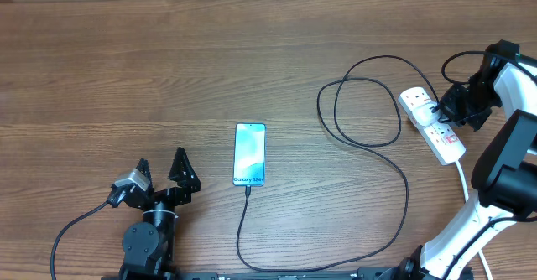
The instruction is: Plug charger to phone and switch on socket
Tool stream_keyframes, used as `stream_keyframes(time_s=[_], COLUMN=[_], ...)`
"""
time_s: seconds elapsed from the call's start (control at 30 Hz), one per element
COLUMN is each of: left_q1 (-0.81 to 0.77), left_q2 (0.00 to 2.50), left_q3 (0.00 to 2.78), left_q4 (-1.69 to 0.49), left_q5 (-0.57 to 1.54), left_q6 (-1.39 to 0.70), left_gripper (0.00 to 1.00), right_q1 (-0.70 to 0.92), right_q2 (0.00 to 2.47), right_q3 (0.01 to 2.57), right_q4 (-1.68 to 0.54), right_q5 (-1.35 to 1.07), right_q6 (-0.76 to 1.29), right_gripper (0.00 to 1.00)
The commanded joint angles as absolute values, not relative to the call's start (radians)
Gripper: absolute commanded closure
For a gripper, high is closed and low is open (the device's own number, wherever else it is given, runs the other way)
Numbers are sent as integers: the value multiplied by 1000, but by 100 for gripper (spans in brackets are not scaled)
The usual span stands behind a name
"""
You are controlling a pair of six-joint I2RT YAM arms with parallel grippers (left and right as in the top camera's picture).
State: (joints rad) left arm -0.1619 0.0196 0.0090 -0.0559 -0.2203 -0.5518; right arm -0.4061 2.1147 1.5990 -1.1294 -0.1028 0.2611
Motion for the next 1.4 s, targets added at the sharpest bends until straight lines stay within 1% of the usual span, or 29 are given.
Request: stream_keyframes(time_s=[0.0,0.17,0.37,0.47,0.6,0.67,0.8,0.83,0.9,1.0,1.13,1.17,1.2,1.23,1.3,1.33,1.37], left_q1=[-157,-157,-157,-157,-157,-157,-157,-157,-157,-157,-157,-157,-157,-157,-157,-157,-157], left_q2=[11,11,11,11,11,11,11,11,11,11,11,11,11,11,11,11,11], left_q3=[4,4,4,4,4,4,4,4,4,4,4,4,4,4,4,4,4], left_q4=[-55,-55,-55,-55,-55,-55,-55,-55,-55,-55,-55,-55,-55,-55,-55,-55,-55], left_q5=[-216,-216,-216,-216,-216,-216,-216,-216,-216,-216,-216,-216,-216,-216,-216,-216,-216], left_q6=[-557,-558,-557,-558,-557,-558,-557,-558,-558,-558,-557,-558,-558,-558,-558,-558,-558], left_gripper=[0,1,1,1,1,0,0,0,0,0,0,0,1,0,0,0,0], right_q1=[-404,-406,-393,-385,-380,-380,-380,-380,-375,-342,-239,-199,-154,-108,-12,27,64], right_q2=[2138,2035,1803,1660,1462,1385,1272,1253,1221,1171,1113,1098,1080,1061,1016,991,964], right_q3=[1649,1812,1985,2037,2059,2059,2059,2059,2059,2059,2049,2038,2022,2003,1953,1924,1890], right_q4=[-1196,-1358,-1428,-1389,-1166,-1020,-710,-644,-548,-528,-654,-674,-684,-688,-691,-691,-690], right_q5=[-86,-61,-64,-75,-195,-284,-462,-500,-545,-541,-504,-469,-427,-380,-270,-218,-165], right_q6=[258,260,261,261,275,326,402,401,400,397,385,385,385,384,384,384,384], right_gripper=[96,96,96,96,96,88,78,71,61,60,57,54,47,34,14,7,4])
